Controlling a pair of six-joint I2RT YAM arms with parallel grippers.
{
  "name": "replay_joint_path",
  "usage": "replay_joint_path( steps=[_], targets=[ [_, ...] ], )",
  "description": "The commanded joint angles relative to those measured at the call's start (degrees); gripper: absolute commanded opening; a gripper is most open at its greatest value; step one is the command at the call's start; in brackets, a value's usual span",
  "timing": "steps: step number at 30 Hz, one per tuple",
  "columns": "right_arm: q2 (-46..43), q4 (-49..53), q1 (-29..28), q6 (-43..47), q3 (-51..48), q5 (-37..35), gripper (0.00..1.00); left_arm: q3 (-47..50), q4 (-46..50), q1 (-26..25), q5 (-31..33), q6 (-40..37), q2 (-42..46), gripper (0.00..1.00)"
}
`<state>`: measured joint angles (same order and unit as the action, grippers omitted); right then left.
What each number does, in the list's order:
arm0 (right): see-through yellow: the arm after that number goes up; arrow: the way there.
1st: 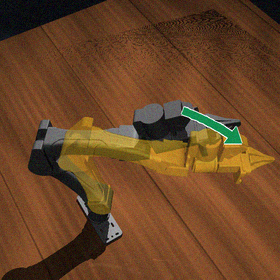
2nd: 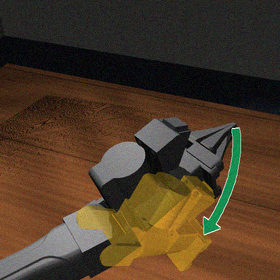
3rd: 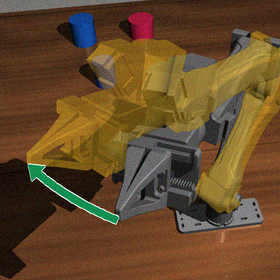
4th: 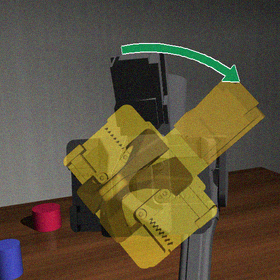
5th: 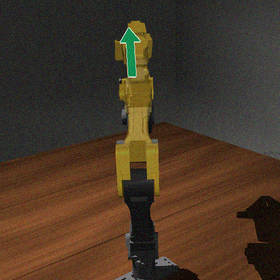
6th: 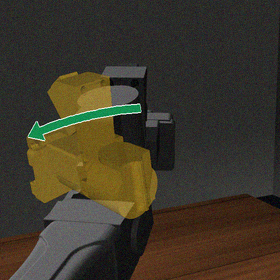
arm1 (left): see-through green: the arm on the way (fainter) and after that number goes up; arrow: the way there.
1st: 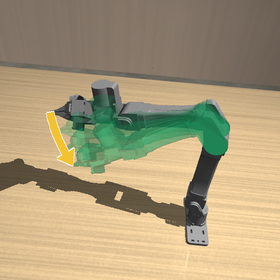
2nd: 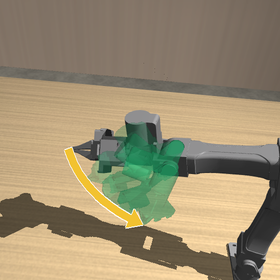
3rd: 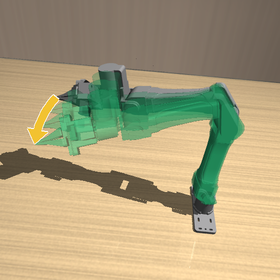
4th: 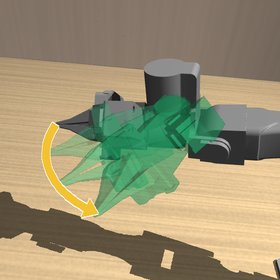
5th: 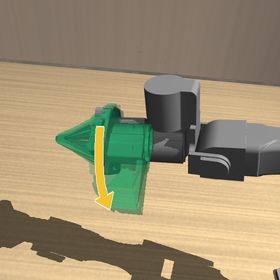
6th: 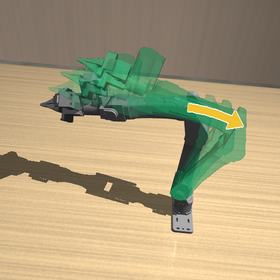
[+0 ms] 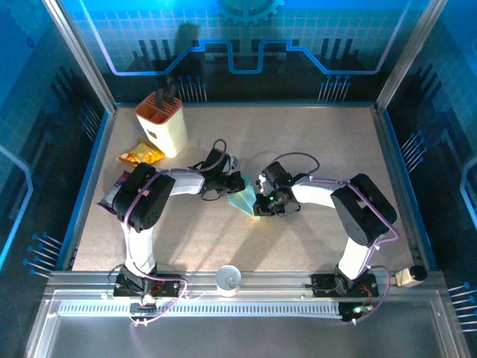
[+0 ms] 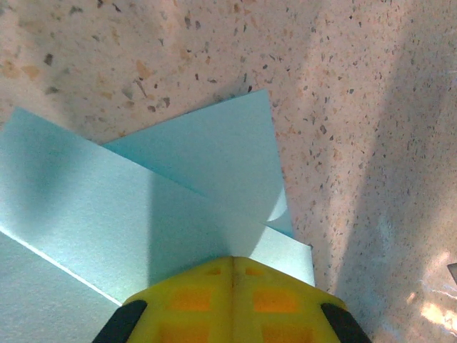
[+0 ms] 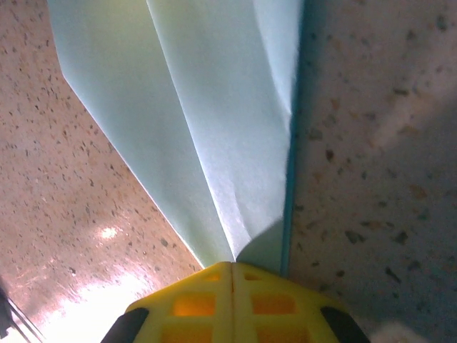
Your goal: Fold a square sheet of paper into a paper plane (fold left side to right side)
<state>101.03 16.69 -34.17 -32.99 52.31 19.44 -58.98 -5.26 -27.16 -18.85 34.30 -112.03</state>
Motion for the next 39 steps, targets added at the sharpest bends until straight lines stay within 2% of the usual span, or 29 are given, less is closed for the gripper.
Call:
replay_joint_path(
  steps=[1,16,22,26,29,33,39],
  targets=[
    [-1.0,7.6,0.2,0.8,-3.2,-1.6,0.0,2.1,6.0,1.2,5.9,-2.0,-1.1,0.0],
    [-4.8,10.4,1.3,2.5,-7.0,-1.2,0.0,2.0,5.9,1.2,5.5,-1.8,-0.2,0.0],
    [-10.3,11.6,2.3,3.8,-6.9,-0.1,0.13,0.2,5.4,1.2,1.0,0.2,1.3,0.03],
    [-13.6,11.0,3.3,6.2,-5.6,0.9,0.26,-1.2,4.7,1.2,-2.2,1.9,4.0,0.12],
    [-14.8,8.9,4.3,8.2,-4.8,1.7,0.38,-1.7,5.1,1.2,-2.7,2.5,7.7,0.24],
    [-14.0,2.1,5.9,9.5,-4.8,6.4,0.56,-0.5,6.3,1.7,-1.5,2.3,14.0,0.45],
    [-7.8,-5.4,6.6,12.5,-2.3,11.1,0.68,6.8,6.7,3.6,2.5,2.7,24.3,0.57]
  ],
)
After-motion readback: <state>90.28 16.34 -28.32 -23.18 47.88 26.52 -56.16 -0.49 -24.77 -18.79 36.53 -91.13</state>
